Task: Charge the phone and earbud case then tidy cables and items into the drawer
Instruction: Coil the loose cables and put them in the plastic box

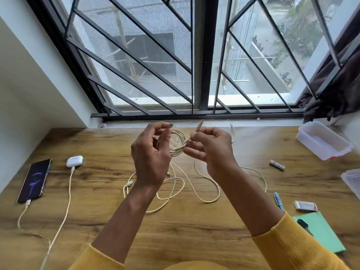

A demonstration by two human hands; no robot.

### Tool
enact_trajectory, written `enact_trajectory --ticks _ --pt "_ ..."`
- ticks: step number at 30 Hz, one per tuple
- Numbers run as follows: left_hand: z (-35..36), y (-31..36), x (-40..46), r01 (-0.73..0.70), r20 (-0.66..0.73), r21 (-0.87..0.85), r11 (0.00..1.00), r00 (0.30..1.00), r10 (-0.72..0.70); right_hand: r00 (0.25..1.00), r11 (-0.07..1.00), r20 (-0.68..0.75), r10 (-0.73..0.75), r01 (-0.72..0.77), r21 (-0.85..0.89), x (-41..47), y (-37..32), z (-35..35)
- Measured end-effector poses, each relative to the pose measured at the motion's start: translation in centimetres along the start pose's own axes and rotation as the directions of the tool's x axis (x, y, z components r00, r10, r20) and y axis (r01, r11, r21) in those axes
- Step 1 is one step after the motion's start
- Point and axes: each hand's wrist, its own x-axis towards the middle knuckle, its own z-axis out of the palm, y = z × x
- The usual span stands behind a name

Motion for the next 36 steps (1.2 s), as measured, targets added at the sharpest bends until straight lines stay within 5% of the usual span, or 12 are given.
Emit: enact_trajectory --ticks 8,17,24,36 --pt "-0.2 0.0 0.3 -0.095 0.149 -0.104 0.990 0.983 0.110 0.975 0.929 0.191 0.115 -0.037 -0.368 0.5 -0.9 -0.8" --pt "0.1 -0.4 0.7 0.108 0.244 -0.239 0.965 0.969 -0.048 0.946 0.817 0.275 0.173 0.018 -0.577 1.4 -2.2 -1.7" --pt "0.7 -0.6 0.9 0.490 0.362 -0.437 0.755 0.864 -0.351 0.940 0.894 0.309 0.144 0.010 -0.449 1.5 -1.2 -2.3" --pt "1.0 -1.3 0.0 0.448 0.318 -0.376 0.811 0.885 -0.341 0.896 0.982 0.405 0.181 -0.140 -0.130 0.4 -0.7 -2.4"
